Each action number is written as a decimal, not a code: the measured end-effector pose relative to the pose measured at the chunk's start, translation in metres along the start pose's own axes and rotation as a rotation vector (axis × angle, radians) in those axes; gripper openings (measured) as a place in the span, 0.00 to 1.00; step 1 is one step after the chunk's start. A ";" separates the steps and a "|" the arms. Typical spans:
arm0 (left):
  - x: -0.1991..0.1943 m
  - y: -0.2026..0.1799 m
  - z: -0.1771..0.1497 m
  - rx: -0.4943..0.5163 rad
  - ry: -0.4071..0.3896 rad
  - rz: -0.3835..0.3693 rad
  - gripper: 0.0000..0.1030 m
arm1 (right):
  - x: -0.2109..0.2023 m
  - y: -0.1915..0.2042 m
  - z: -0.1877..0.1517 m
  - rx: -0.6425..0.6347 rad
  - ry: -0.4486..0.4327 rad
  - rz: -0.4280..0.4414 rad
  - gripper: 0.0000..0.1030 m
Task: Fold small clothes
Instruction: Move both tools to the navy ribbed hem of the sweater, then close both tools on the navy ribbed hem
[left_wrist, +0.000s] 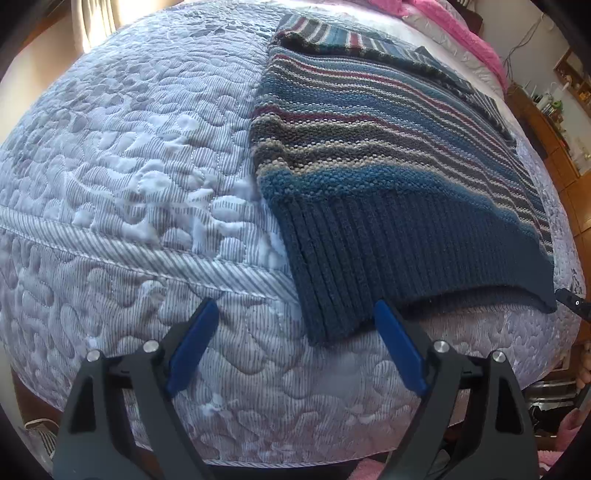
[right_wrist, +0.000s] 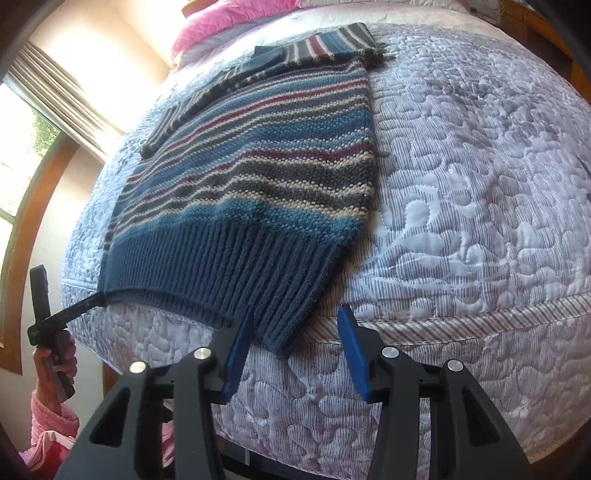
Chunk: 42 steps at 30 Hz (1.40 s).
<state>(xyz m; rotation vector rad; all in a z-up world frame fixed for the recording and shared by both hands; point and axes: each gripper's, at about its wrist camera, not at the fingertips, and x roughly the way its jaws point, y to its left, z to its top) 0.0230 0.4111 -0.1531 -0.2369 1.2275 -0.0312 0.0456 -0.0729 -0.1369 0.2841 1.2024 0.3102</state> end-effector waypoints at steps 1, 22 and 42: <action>0.000 0.002 0.000 -0.013 0.001 -0.011 0.84 | 0.001 0.000 -0.001 0.004 0.003 0.002 0.46; 0.013 -0.020 0.020 -0.063 0.018 -0.177 0.85 | 0.021 -0.001 0.004 0.060 0.027 0.043 0.46; 0.020 -0.029 0.019 -0.048 -0.005 -0.165 0.62 | 0.030 0.007 -0.001 0.044 0.052 0.088 0.46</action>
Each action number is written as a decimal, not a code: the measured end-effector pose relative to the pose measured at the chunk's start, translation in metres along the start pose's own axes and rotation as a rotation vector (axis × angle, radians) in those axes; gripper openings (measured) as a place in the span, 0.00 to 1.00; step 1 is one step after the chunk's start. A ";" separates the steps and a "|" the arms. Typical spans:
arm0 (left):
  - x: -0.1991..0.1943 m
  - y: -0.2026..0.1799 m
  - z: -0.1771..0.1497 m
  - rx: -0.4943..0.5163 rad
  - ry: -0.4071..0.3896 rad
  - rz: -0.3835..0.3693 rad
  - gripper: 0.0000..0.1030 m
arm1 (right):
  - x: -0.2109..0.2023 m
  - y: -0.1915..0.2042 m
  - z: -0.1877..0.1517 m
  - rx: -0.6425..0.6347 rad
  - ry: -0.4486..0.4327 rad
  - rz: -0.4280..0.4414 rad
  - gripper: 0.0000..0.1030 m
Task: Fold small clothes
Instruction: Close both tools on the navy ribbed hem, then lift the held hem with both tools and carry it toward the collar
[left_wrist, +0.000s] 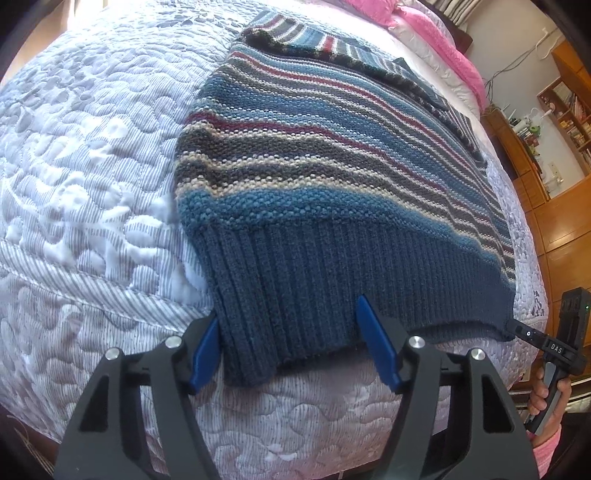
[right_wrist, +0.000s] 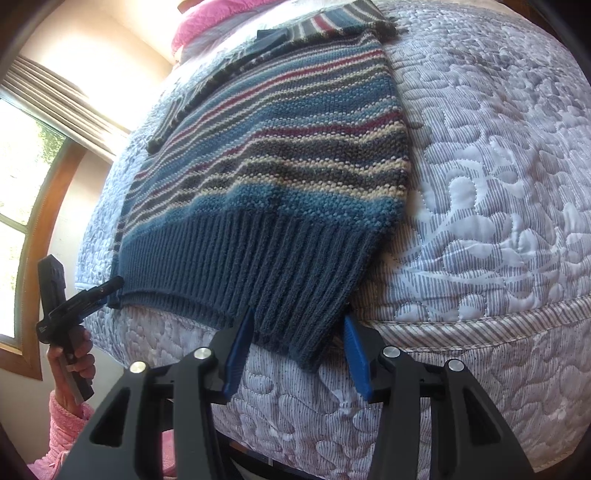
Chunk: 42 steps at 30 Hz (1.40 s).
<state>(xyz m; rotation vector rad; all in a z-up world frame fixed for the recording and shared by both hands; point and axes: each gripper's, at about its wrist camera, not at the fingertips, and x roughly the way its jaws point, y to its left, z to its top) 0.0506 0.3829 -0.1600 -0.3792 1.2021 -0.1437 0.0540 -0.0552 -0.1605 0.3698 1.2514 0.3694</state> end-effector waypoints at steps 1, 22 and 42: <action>0.000 0.000 0.000 0.003 -0.002 0.005 0.62 | 0.001 -0.001 0.001 0.001 0.002 0.002 0.46; -0.023 0.010 0.007 -0.048 -0.025 -0.054 0.10 | -0.027 0.001 0.013 -0.011 -0.045 0.197 0.10; -0.054 -0.006 0.114 -0.076 -0.172 -0.144 0.10 | -0.062 -0.005 0.120 0.074 -0.115 0.337 0.09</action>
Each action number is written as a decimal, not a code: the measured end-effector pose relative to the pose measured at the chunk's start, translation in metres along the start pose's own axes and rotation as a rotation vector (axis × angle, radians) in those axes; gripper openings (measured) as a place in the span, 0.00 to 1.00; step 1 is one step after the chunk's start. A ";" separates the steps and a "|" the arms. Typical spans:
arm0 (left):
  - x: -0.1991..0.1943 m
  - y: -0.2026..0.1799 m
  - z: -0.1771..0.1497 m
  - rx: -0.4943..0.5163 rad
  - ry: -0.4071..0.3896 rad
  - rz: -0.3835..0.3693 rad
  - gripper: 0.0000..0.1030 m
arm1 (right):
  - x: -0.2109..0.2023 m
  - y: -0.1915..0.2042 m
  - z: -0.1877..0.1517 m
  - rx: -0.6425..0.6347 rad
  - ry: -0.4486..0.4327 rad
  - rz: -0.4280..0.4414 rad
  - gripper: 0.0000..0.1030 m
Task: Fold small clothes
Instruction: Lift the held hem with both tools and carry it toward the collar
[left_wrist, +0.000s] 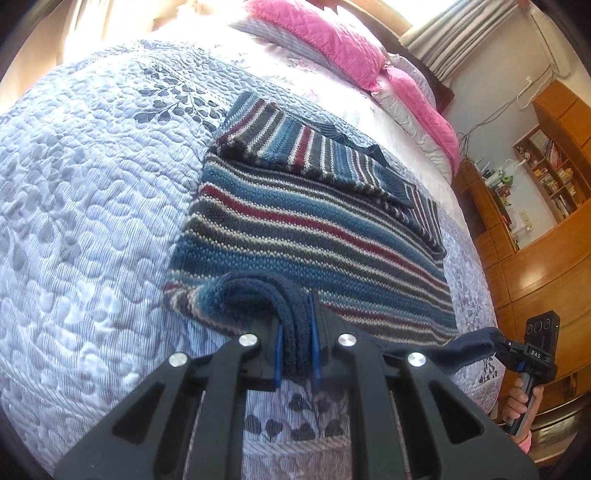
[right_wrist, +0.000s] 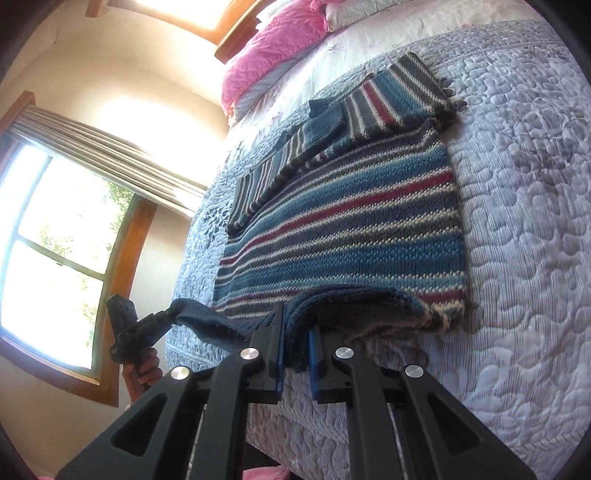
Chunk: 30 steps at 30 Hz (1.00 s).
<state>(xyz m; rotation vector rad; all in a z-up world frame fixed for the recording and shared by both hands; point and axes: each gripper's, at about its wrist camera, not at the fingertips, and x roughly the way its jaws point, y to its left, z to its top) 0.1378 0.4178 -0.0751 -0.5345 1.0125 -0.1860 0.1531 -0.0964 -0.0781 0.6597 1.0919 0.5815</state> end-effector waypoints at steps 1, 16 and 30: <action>0.006 0.002 0.007 -0.008 0.004 -0.004 0.10 | 0.002 -0.003 0.007 0.006 0.000 -0.006 0.09; 0.106 0.021 0.060 -0.045 0.105 0.056 0.10 | 0.063 -0.061 0.068 0.125 0.088 -0.042 0.09; 0.090 0.025 0.067 -0.043 0.070 0.082 0.59 | 0.038 -0.079 0.073 0.126 0.053 -0.082 0.54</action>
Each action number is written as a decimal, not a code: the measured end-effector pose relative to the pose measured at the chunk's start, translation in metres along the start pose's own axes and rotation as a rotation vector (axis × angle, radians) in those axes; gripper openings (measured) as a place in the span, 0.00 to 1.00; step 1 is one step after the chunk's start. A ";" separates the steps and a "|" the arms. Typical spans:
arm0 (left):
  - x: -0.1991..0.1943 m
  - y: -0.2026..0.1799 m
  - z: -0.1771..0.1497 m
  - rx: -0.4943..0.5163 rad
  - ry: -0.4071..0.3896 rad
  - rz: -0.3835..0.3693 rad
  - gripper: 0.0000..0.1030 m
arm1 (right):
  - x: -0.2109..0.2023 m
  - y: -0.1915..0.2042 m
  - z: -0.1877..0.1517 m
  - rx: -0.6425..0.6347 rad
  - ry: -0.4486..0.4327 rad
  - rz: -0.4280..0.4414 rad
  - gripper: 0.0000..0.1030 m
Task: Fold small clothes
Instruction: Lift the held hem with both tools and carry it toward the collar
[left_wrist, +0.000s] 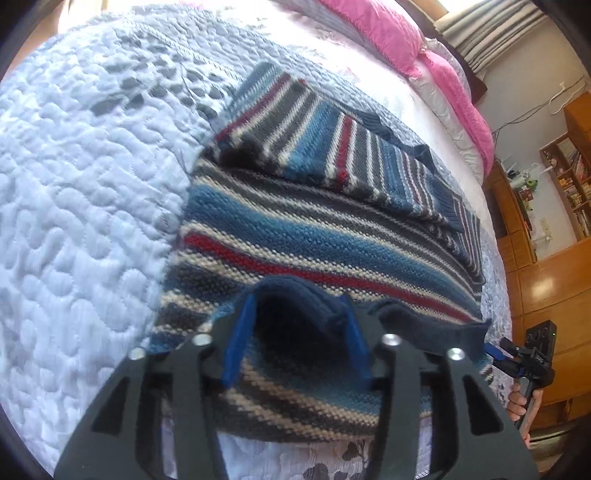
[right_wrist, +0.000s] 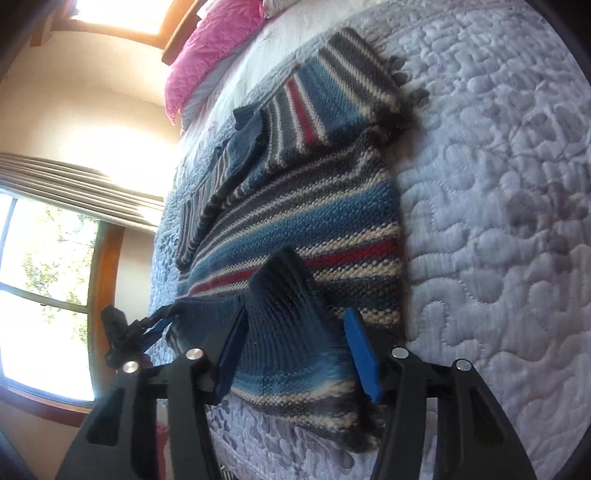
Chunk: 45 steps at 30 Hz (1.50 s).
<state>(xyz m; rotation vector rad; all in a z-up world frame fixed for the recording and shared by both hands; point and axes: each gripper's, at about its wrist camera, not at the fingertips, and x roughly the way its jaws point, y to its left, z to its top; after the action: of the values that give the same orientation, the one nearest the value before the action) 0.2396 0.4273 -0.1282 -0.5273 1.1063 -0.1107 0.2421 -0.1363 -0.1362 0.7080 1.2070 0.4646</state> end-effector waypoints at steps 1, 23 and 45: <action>-0.008 0.001 0.000 0.011 -0.022 0.019 0.59 | -0.008 -0.002 0.000 0.000 -0.010 -0.001 0.54; 0.017 -0.032 0.021 0.440 0.068 0.073 0.65 | 0.008 0.037 0.000 -0.220 0.054 -0.114 0.56; 0.065 -0.048 0.019 0.509 0.211 -0.072 0.20 | 0.060 0.053 0.014 -0.467 0.135 -0.204 0.59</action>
<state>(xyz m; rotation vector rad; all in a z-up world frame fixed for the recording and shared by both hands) 0.2940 0.3695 -0.1530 -0.0980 1.2095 -0.5056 0.2761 -0.0630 -0.1365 0.1542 1.2217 0.6032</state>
